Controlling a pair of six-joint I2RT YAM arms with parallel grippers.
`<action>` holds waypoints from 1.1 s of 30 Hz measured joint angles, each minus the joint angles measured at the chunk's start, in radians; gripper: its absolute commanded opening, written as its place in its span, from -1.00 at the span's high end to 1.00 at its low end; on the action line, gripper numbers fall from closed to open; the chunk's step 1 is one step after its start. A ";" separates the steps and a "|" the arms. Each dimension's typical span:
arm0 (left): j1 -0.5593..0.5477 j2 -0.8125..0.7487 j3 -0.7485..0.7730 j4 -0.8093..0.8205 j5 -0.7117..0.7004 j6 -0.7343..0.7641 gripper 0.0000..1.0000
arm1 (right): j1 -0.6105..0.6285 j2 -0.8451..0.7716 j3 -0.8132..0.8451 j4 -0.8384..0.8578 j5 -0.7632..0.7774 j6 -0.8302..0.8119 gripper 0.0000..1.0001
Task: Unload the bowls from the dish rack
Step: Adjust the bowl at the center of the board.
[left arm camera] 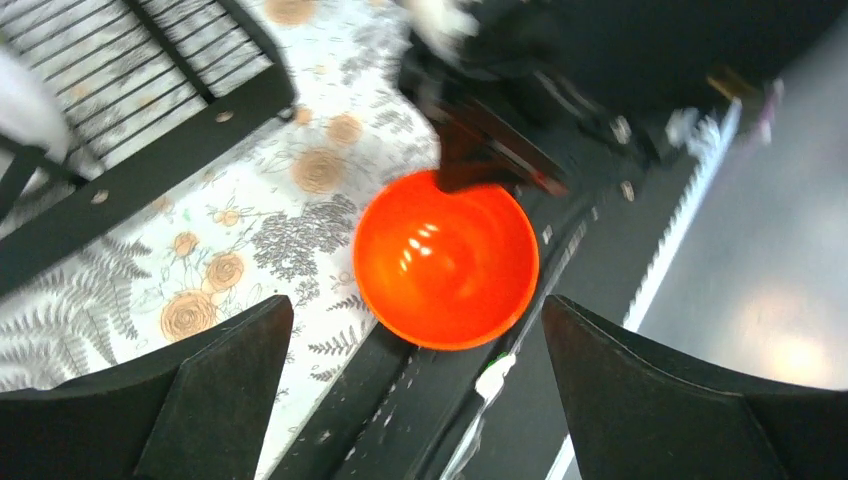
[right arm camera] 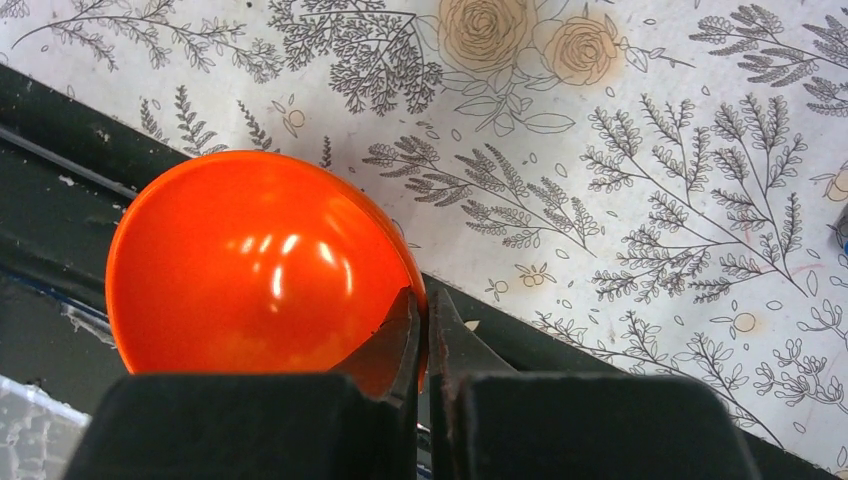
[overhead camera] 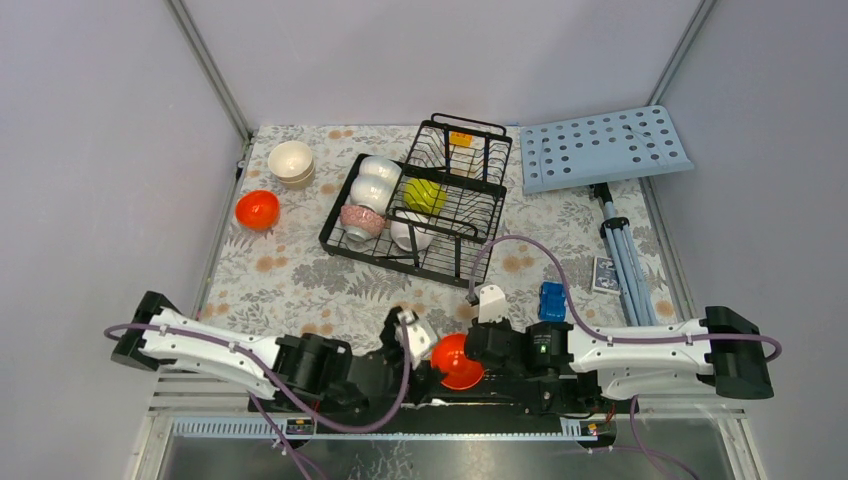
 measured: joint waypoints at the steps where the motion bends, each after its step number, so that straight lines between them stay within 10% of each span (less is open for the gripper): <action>1: 0.028 -0.008 0.000 0.002 -0.022 -0.075 -0.97 | 0.000 -0.003 -0.004 0.000 0.006 0.006 1.00; 7: 0.220 0.085 0.016 -0.069 -0.047 -0.543 -0.97 | 0.000 -0.023 -0.016 0.001 0.048 0.041 1.00; 18: 0.235 0.229 -0.015 -0.186 -0.023 -1.076 -0.95 | 0.000 -0.010 -0.016 0.031 0.055 0.056 1.00; 24: 0.240 0.238 -0.016 -0.200 -0.036 -1.156 -0.28 | 0.000 0.010 -0.016 0.031 0.055 0.060 1.00; 33: 0.254 0.245 -0.052 -0.201 -0.035 -1.195 0.19 | 0.000 0.048 0.001 0.051 0.054 0.063 1.00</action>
